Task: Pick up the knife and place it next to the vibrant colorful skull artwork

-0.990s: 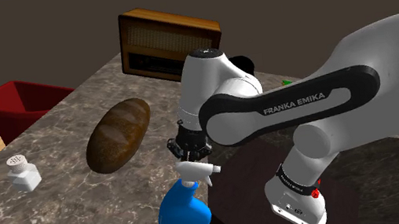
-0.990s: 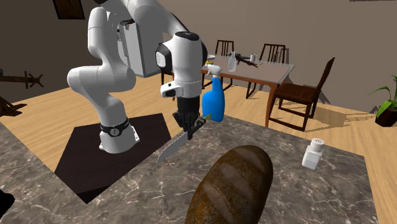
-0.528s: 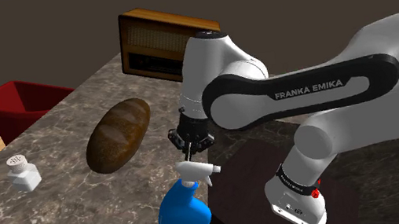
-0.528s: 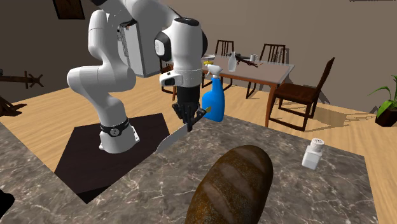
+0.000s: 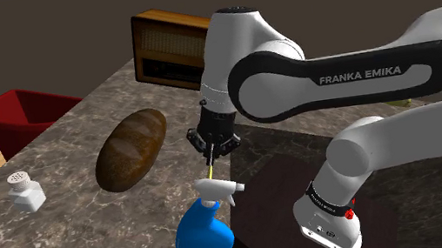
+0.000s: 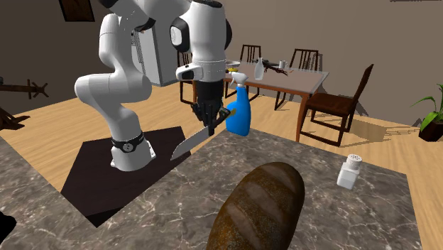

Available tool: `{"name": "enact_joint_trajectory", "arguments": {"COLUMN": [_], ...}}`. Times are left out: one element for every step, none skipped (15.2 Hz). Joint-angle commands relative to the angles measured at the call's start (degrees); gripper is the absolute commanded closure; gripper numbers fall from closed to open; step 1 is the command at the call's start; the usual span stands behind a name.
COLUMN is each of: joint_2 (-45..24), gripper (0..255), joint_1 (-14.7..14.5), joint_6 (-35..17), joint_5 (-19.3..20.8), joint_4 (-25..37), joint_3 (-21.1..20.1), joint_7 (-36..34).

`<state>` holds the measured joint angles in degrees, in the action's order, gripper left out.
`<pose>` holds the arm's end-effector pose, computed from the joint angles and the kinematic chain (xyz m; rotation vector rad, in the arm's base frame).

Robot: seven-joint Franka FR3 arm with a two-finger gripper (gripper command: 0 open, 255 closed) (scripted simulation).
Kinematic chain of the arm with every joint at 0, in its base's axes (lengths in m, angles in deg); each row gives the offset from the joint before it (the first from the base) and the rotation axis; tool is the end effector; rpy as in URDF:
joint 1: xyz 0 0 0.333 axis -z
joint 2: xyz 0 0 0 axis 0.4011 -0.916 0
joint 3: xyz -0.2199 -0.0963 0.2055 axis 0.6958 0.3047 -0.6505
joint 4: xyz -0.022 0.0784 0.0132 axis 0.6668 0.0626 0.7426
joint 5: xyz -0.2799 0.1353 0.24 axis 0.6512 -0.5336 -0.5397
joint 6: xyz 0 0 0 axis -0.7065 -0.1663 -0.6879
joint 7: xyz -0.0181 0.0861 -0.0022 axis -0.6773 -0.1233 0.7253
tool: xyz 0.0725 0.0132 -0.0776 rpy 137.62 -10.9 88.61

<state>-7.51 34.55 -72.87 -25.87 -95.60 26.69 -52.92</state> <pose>0.2779 0.2794 0.4144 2.8034 -1.4005 0.0332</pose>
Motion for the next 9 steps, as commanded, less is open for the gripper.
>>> {"name": "enact_joint_trajectory", "arguments": {"joint_2": [0.7,0.9,1.2,1.4,1.6,1.7,1.9,2.0,2.2], "gripper": [255,255,255,255,255,255,255,255,255], "joint_1": [-0.2,-0.3,-0.3,-0.3,-0.3,-0.3,-0.3,-0.3,-0.3], "joint_6": [1.8,2.6,3.4,4.2,5.0,5.8,6.5,7.3,8.1], "joint_5": [0.5,0.8,1.1,1.4,1.6,1.9,2.2,2.5,2.7], "joint_4": [1.0,1.5,2.0,2.6,3.1,3.7,4.3,4.9,5.5], "joint_3": [1.0,1.5,2.0,2.4,2.9,3.3,3.8,4.2,4.6], "joint_7": [-0.1,-0.2,-0.2,-0.2,-0.3,-0.3,-0.4,-0.4,-0.5]}}
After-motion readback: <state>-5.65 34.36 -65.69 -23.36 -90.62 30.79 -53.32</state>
